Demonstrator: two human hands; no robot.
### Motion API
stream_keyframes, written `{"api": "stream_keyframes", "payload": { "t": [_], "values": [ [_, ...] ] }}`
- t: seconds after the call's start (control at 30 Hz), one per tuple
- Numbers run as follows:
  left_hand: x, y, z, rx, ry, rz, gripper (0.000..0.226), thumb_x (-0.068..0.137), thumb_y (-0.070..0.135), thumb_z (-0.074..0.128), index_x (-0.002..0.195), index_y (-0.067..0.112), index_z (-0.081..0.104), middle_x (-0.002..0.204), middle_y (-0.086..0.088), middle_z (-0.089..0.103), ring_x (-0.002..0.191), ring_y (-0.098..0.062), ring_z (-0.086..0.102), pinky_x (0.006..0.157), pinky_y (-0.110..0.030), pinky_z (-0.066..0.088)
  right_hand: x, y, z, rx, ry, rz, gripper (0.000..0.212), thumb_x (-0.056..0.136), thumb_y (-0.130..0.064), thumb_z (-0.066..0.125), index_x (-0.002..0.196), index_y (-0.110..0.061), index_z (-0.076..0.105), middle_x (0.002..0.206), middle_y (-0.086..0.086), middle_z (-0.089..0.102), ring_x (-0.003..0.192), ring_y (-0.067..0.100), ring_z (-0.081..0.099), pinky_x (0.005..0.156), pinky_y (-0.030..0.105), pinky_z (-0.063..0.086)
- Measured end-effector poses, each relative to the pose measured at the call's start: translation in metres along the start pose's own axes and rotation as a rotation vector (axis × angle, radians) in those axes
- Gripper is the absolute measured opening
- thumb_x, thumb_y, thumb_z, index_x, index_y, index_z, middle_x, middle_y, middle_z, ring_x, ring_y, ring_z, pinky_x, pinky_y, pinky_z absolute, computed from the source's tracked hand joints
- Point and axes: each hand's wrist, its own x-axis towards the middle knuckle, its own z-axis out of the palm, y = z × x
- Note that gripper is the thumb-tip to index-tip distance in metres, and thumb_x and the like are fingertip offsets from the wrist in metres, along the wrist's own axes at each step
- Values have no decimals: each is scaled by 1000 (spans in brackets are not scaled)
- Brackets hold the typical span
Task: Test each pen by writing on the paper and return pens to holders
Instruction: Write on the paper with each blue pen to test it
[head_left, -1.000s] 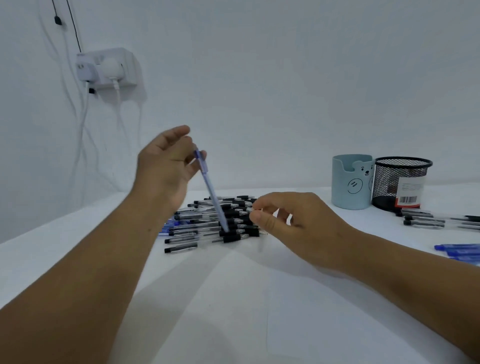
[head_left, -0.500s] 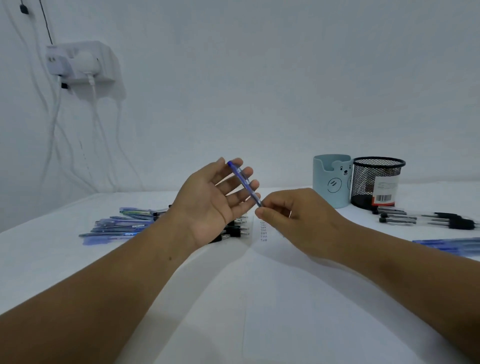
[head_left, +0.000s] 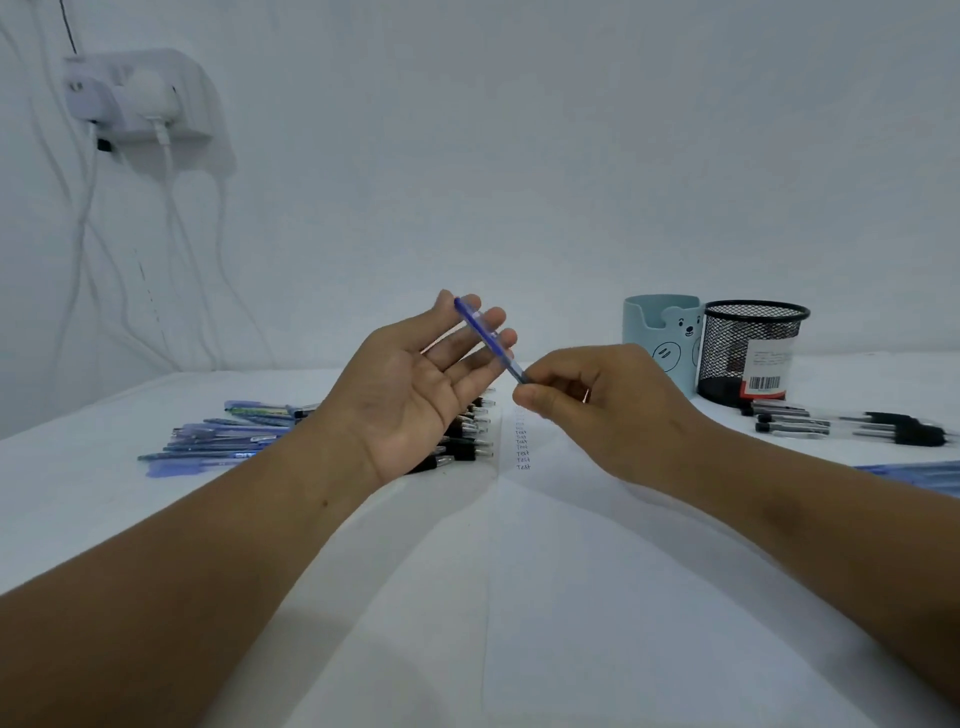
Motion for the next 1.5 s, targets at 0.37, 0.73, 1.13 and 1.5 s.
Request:
{"api": "stream_keyframes", "payload": {
  "t": [0.37,0.73,1.13,1.5],
  "values": [
    [-12,7,-24,1540,-393,-113,4,86,31,79,89,29,81,59,7,49,58,-9,42,57,-18,35,3,-4,8,525,-130,616,25,99,-28,55,78,-14,51,59,10,53,45,22,43,41,22,28],
    [-8,4,-30,1474,-410,-163,7,84,29,81,90,26,81,55,5,45,54,-10,42,54,-19,37,1,-1,10,427,-255,488,13,78,8,65,69,3,58,61,20,62,42,17,39,41,18,30],
    [-6,5,-31,1446,-411,-208,7,85,28,80,92,25,80,54,6,48,51,-10,44,52,-19,40,3,2,17,313,-283,441,27,81,-1,64,59,-7,50,54,7,59,45,10,48,48,16,39],
    [-6,5,-32,1433,-411,-221,8,85,27,80,93,25,80,57,2,47,52,-13,43,52,-20,40,2,1,17,289,-297,421,26,81,-4,66,60,-8,51,56,7,59,48,11,47,50,18,37]
  ]
}}
